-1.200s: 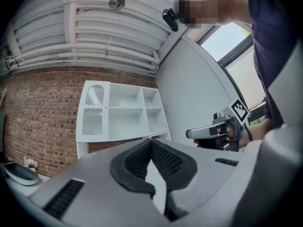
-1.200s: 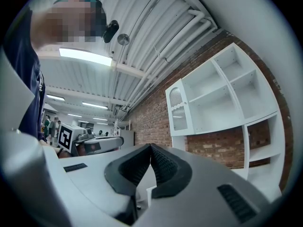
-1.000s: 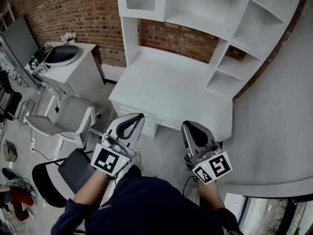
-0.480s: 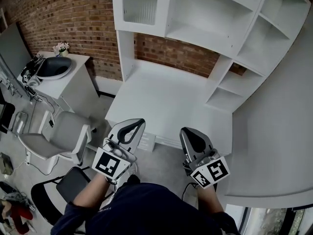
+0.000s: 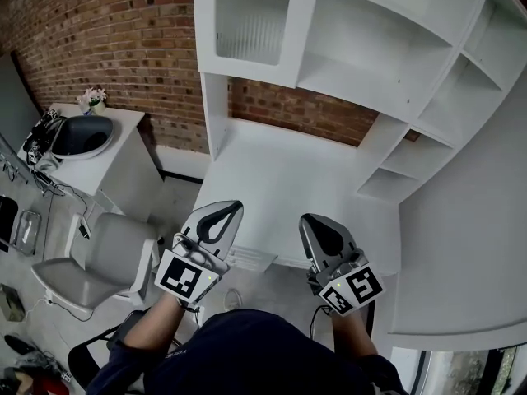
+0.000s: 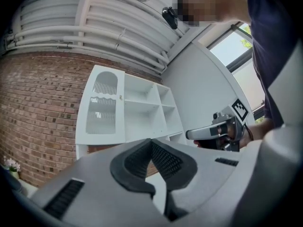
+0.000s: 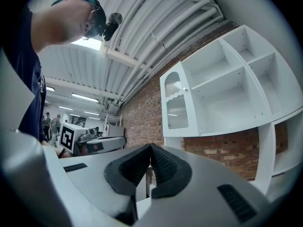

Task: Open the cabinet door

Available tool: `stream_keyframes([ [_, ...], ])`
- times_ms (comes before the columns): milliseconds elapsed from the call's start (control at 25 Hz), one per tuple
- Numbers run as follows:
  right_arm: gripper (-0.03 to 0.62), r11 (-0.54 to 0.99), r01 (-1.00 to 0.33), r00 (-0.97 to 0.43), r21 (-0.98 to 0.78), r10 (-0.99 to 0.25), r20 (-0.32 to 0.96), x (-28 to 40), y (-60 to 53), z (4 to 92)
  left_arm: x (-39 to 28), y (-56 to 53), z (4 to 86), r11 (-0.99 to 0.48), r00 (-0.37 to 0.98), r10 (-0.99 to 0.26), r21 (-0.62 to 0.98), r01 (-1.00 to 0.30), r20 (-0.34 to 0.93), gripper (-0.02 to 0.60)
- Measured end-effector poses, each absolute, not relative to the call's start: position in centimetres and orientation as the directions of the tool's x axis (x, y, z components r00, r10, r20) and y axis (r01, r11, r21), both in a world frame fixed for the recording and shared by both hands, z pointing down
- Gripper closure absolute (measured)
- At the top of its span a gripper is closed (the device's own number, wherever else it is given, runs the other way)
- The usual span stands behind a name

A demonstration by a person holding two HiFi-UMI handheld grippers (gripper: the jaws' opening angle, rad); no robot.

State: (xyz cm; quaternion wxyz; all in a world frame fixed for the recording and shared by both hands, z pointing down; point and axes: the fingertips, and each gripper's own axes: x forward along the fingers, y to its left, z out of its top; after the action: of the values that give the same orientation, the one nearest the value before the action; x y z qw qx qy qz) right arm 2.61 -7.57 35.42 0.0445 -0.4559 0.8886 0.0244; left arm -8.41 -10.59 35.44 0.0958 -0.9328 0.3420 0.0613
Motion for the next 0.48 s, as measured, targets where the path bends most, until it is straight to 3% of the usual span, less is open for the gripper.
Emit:
stream_keyframes([
  [480, 0.569, 0.536, -0.844, -0.536, 0.003, -0.843, -0.056, 0.0, -12.8, 36.3, -9.5, -16.6, 34.7, -0.782, 0.801, -0.557, -0.184, -0.595, -0.219, 0.575],
])
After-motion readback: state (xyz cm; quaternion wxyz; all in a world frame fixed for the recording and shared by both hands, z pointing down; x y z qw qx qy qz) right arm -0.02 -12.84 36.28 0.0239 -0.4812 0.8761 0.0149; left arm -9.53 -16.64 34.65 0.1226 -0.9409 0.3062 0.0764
